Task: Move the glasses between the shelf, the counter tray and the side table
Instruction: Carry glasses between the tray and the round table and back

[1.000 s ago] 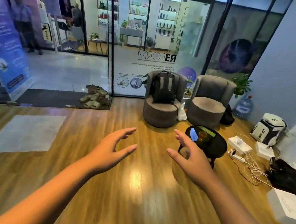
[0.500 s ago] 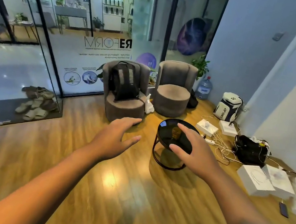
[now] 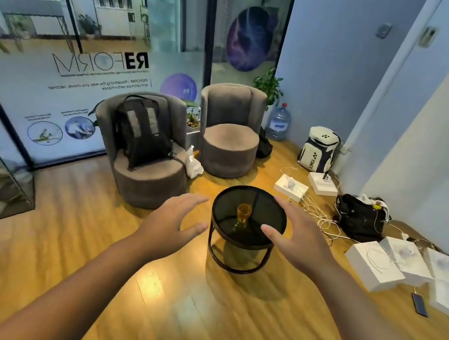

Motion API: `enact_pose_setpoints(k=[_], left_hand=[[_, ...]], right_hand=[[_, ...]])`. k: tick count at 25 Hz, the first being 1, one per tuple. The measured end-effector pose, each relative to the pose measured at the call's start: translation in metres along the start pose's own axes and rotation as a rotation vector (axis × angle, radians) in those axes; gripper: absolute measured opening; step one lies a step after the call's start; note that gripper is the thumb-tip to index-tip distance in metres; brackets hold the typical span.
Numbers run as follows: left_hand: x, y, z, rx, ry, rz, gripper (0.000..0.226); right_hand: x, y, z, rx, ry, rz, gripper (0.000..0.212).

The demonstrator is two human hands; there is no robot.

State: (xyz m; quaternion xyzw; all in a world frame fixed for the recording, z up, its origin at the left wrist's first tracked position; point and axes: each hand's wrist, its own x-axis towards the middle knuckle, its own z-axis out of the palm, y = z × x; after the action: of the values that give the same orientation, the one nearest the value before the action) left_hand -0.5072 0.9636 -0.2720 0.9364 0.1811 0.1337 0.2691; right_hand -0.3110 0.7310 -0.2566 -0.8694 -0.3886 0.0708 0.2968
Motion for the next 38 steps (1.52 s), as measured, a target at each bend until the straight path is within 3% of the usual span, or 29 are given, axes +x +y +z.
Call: enact_pose_setpoints(k=[11,22,30,38], left_hand=[[0.226,-0.031,0.069,-0.046,-0.143,-0.009,0.07],[0.424,-0.115,0.148,-0.124,-0.324,0.035,0.078],[0.56,-0.207,0.2,-0.147,-0.527,0.075,0.088],[0.602,-0.283,0.323,-0.188,-0.72,-0.001,0.111]], right_hand=[[0.185,0.107,0.002,-0.03,-0.057,0.065,0.079],[0.33,0.182,0.047,0.016,-0.091,0.268,0.087],[0.433,0.223,0.117,0.07,-0.133,0.509,0.09],[0.471,0.292,0.223,0.244,-0.136,0.695,0.097]])
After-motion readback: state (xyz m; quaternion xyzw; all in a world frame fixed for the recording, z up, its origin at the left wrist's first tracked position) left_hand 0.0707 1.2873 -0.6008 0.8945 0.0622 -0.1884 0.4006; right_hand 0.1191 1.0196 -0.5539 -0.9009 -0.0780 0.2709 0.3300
